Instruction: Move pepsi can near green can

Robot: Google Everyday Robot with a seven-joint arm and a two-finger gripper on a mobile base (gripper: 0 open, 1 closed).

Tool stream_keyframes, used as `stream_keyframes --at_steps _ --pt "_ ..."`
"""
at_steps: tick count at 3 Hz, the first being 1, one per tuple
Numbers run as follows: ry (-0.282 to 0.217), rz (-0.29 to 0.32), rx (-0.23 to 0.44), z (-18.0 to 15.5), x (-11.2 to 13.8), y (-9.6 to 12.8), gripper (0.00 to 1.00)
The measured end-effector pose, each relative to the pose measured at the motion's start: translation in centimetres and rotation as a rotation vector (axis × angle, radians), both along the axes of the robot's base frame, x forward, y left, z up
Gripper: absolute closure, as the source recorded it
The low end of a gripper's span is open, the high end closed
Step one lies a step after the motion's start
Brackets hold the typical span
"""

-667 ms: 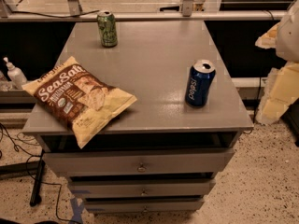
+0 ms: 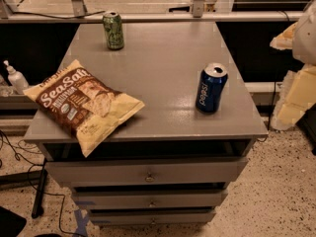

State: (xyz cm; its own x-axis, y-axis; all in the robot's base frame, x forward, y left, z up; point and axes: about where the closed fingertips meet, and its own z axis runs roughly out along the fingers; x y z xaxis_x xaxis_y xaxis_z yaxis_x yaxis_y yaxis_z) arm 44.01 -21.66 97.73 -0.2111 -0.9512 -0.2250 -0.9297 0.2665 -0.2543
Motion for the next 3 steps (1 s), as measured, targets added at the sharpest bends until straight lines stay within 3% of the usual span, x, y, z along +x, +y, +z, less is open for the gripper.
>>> stream_keyframes --at_steps 1,3 --pt "-0.005 0.006 0.086 -2.0 1.1 -0.7 0.00" --pt "-0.022 0.007 0.365 -6.8 5.7 0.2 0.00"
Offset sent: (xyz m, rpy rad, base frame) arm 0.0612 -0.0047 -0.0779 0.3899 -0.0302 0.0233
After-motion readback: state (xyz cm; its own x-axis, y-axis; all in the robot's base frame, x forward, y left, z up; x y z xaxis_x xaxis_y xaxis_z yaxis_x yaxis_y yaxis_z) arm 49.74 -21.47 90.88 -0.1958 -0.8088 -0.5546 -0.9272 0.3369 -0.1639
